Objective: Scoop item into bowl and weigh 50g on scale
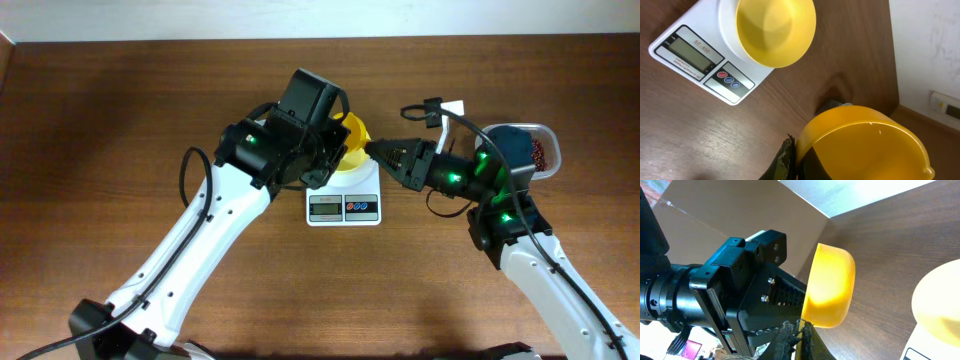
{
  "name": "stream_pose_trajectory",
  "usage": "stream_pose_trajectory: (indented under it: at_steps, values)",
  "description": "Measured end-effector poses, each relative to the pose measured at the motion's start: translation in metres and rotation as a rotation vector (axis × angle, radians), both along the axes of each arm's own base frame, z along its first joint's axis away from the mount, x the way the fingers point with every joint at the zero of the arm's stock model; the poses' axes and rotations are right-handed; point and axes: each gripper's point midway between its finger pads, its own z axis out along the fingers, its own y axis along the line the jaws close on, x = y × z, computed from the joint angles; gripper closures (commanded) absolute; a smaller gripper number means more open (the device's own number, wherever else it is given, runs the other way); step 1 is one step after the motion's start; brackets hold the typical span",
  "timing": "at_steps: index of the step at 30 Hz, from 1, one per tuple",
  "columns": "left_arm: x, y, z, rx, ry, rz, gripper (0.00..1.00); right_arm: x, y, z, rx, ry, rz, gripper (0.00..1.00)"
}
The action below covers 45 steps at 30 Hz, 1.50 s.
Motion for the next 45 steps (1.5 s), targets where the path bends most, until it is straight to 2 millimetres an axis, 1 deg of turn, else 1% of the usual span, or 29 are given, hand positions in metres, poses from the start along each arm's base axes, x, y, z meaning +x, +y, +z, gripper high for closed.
stream_pose_trajectory:
  at_steps: [2, 6, 7, 8, 13, 15, 21, 23, 26, 27, 30, 31, 32, 33, 34, 35, 39, 41, 42, 43, 45]
  values:
    - [-0.001, 0.001, -0.001, 0.003, 0.007, -0.002, 1.00, -0.001, 0.001, 0.003, 0.006, -0.016, 0.010, 0.59]
    - [-0.002, 0.001, -0.002, 0.006, 0.010, -0.002, 1.00, -0.002, 0.002, 0.005, 0.008, -0.022, 0.017, 0.60]
    - [-0.002, 0.001, -0.002, 0.006, 0.010, -0.002, 1.00, -0.002, 0.002, 0.005, 0.008, -0.021, 0.017, 0.74]
    - [-0.002, 0.001, -0.002, 0.006, 0.010, -0.002, 1.00, -0.002, 0.002, 0.005, 0.008, -0.021, 0.016, 0.80]
    - [-0.002, 0.000, -0.002, -0.012, 0.026, 0.028, 1.00, 0.001, 0.000, 0.003, 0.004, -0.017, -0.006, 0.79]
    - [-0.002, 0.000, -0.002, -0.022, 0.036, 0.046, 1.00, 0.003, -0.001, 0.004, 0.004, -0.020, -0.014, 0.76]
    - [-0.004, 0.000, -0.002, -0.045, 0.061, 0.089, 1.00, 0.004, -0.001, 0.004, 0.006, -0.014, -0.021, 0.77]
    - [-0.004, 0.000, -0.002, -0.046, 0.063, 0.091, 1.00, 0.005, -0.002, 0.003, 0.005, -0.014, -0.029, 0.84]
    - [-0.005, -0.001, -0.002, -0.053, 0.072, 0.102, 1.00, 0.006, -0.002, 0.003, 0.008, -0.004, -0.040, 0.91]
    - [-0.005, -0.001, -0.003, -0.055, 0.074, 0.105, 1.00, 0.007, -0.003, 0.003, 0.007, -0.001, -0.046, 0.96]
    - [-0.005, 0.000, -0.003, -0.056, 0.076, 0.108, 1.00, 0.009, -0.004, 0.001, 0.005, 0.013, -0.059, 0.96]
    - [-0.005, 0.000, -0.003, -0.056, 0.075, 0.109, 0.96, 0.009, -0.004, 0.000, 0.005, 0.016, -0.060, 0.96]
    - [-0.005, 0.000, -0.003, -0.055, 0.076, 0.109, 0.80, 0.009, -0.004, 0.000, 0.005, 0.017, -0.060, 0.96]
    - [-0.005, 0.000, -0.003, -0.055, 0.076, 0.109, 0.53, 0.009, -0.004, 0.000, 0.005, 0.017, -0.060, 0.96]
    - [-0.005, -0.001, -0.003, -0.059, 0.078, 0.109, 0.11, 0.009, -0.004, 0.000, 0.005, 0.016, -0.060, 0.96]
    - [-0.006, -0.003, -0.003, -0.061, 0.082, 0.103, 0.01, 0.009, -0.004, 0.000, 0.005, 0.016, -0.060, 0.96]
    - [-0.007, -0.003, -0.003, -0.060, 0.084, 0.102, 0.01, 0.011, -0.005, 0.000, 0.003, 0.015, -0.072, 0.96]
    - [-0.004, 0.003, -0.002, -0.044, 0.064, 0.076, 0.01, 0.011, -0.005, -0.001, -0.002, 0.011, -0.074, 0.96]
    - [-0.001, 0.008, 0.001, -0.035, 0.045, 0.066, 0.01, 0.013, -0.006, -0.002, -0.010, 0.002, -0.082, 0.96]
    - [0.002, 0.017, 0.008, -0.033, 0.017, 0.062, 0.01, 0.015, -0.010, -0.003, -0.016, 0.001, -0.096, 0.96]
    - [0.000, 0.042, 0.045, -0.062, -0.081, 0.086, 0.01, 0.024, -0.025, -0.008, -0.029, 0.017, -0.147, 0.96]
